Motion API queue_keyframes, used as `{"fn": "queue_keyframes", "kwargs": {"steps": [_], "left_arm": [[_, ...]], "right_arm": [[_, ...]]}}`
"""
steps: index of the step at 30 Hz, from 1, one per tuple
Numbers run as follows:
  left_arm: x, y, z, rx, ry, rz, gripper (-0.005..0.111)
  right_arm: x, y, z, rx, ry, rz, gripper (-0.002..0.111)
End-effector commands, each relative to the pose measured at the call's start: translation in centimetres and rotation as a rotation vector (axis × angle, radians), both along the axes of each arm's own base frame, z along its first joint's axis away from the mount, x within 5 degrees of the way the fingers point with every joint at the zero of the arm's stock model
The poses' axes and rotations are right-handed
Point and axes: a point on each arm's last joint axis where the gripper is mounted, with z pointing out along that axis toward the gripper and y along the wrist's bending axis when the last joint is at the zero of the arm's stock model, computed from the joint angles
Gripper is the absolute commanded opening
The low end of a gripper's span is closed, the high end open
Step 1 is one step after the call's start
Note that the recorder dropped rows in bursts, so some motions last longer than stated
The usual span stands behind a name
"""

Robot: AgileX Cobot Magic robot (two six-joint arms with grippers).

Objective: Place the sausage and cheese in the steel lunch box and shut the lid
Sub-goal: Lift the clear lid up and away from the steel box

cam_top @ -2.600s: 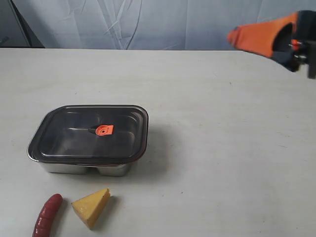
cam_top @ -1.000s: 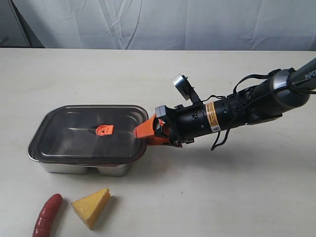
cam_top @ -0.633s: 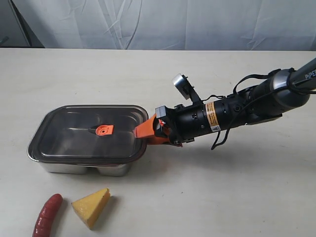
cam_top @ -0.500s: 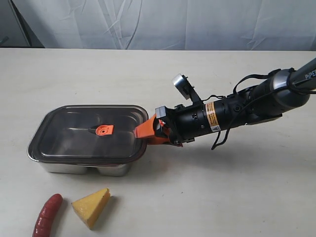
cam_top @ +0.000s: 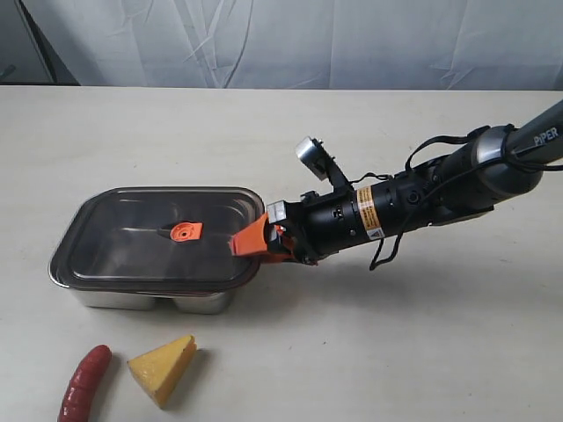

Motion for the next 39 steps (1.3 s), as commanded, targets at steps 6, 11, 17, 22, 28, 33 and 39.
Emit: {"fn": "queue_keyframes", "kwargs": {"steps": [6, 11, 17, 22, 28, 33, 39], "left_arm": [[0.0, -0.1, 0.0, -0.013, -0.008, -0.009, 0.0], [0.0, -0.1, 0.0, -0.013, -0.008, -0.009, 0.0], [0.0, -0.1, 0.0, -0.013, -0.008, -0.009, 0.0], [0.0, -0.1, 0.0, -0.013, -0.008, -0.009, 0.0], [0.0, -0.1, 0.0, -0.013, -0.008, -0.009, 0.0], [0.0, -0.1, 0.0, -0.013, -0.008, -0.009, 0.0], [0.0, -0.1, 0.0, -0.013, -0.008, -0.009, 0.0]], "right_arm": [[0.3, -0.1, -0.2, -0.03, -0.022, -0.012, 0.004], [0.1, 0.0, 0.1, -0.001, -0.012, 0.003, -0.001], [-0.1, 0.3, 0.8, 0.078, 0.01, 0.016, -0.001], [0.2, 0.4, 2.6, 0.146, -0.009, -0.013, -0.001], [1.1, -0.9, 6.4, 0.218, -0.094, -0.09, -0.001], [1.7, -2.9, 9.7, 0.251, -0.187, -0.142, -0.001], [2.2, -6.1, 13.3, 0.222, -0.319, -0.239, -0.001]]}}
